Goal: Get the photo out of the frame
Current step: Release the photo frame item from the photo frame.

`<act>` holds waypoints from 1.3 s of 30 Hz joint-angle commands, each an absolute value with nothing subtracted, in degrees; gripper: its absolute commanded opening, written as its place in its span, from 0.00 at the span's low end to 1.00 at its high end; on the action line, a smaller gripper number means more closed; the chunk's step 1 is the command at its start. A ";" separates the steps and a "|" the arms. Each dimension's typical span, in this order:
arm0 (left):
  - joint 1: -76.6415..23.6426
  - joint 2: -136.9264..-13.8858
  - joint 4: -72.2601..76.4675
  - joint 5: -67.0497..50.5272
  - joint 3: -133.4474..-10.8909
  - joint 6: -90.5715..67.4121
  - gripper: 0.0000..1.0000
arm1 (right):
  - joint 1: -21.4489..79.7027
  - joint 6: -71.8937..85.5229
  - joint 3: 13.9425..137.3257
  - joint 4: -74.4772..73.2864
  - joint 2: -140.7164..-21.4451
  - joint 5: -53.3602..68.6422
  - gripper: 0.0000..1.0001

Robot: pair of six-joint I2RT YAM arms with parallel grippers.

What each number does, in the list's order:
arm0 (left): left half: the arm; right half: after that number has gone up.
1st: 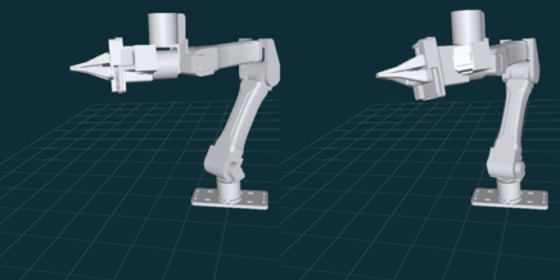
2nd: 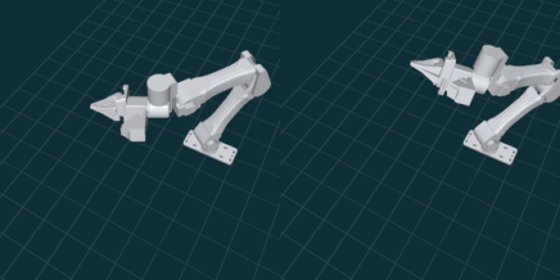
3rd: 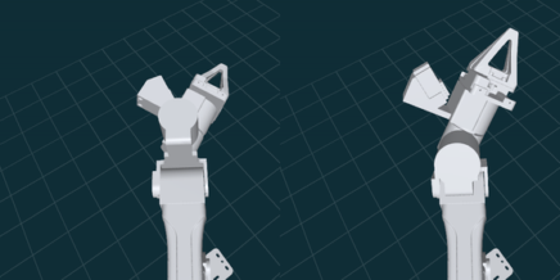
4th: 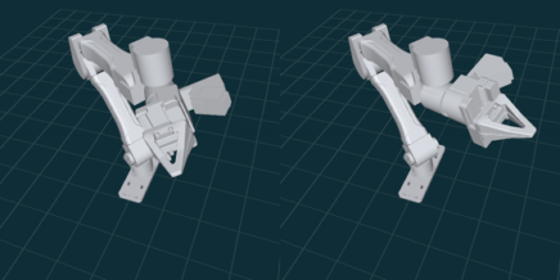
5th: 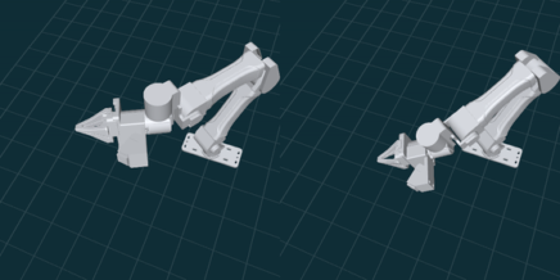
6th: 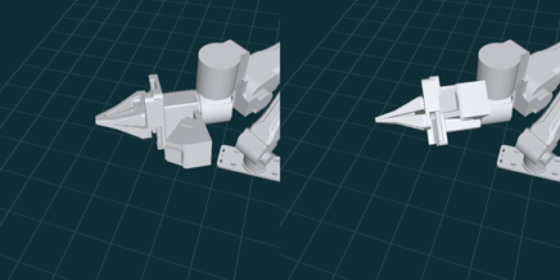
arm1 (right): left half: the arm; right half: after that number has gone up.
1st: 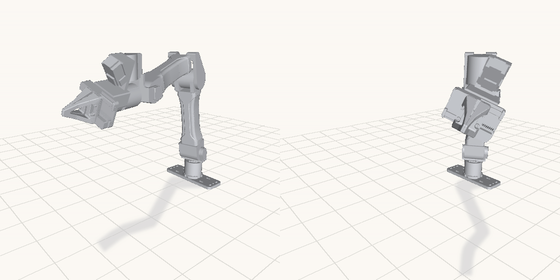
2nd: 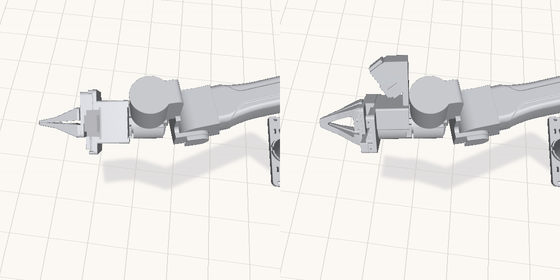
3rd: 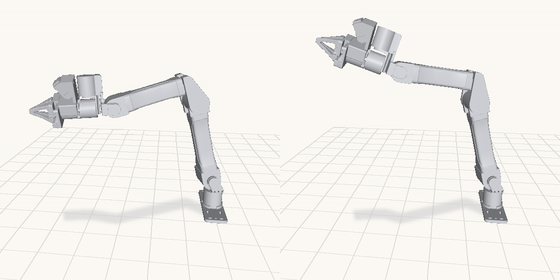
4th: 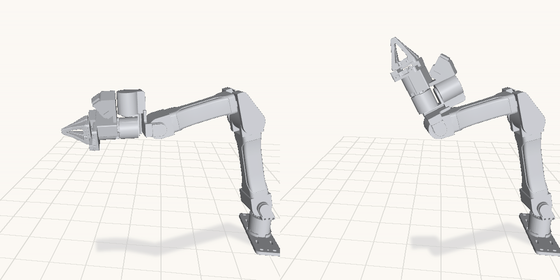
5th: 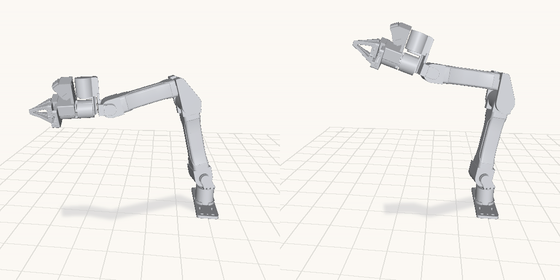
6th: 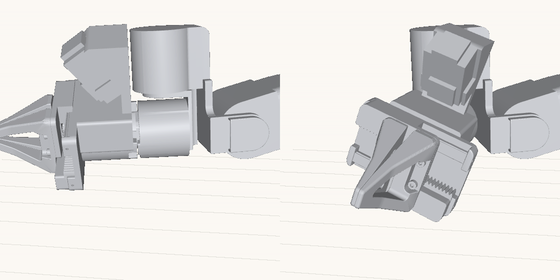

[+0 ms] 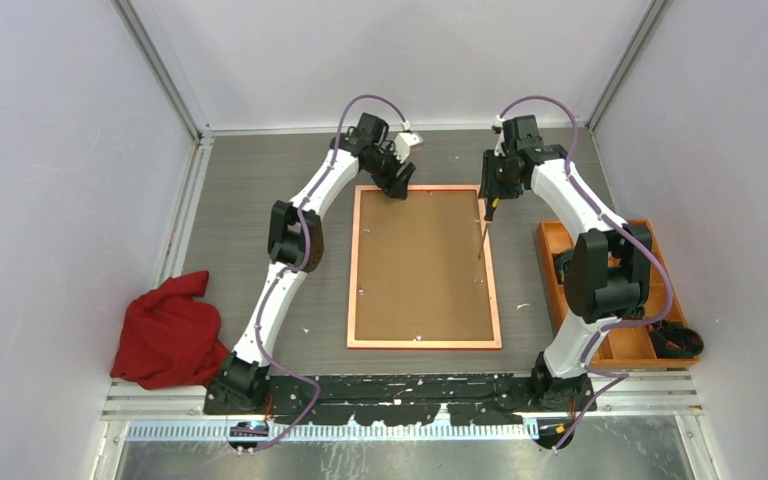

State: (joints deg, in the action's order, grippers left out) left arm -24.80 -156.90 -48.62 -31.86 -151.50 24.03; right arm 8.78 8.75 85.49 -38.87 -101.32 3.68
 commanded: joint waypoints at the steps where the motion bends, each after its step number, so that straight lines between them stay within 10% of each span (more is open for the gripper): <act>1: -24.79 -158.70 -48.71 -31.50 -153.93 22.55 0.59 | 8.40 8.53 87.28 -37.70 -100.52 3.37 0.01; 39: -24.70 -161.61 -52.95 -30.84 -158.64 21.68 0.26 | 13.58 14.07 116.90 -43.78 -117.88 -14.48 0.01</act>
State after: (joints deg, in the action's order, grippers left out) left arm -24.77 -160.11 -50.26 -31.79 -157.49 21.69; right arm 13.78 12.80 113.21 -45.12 -118.76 -10.81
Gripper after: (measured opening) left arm 0.306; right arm 0.388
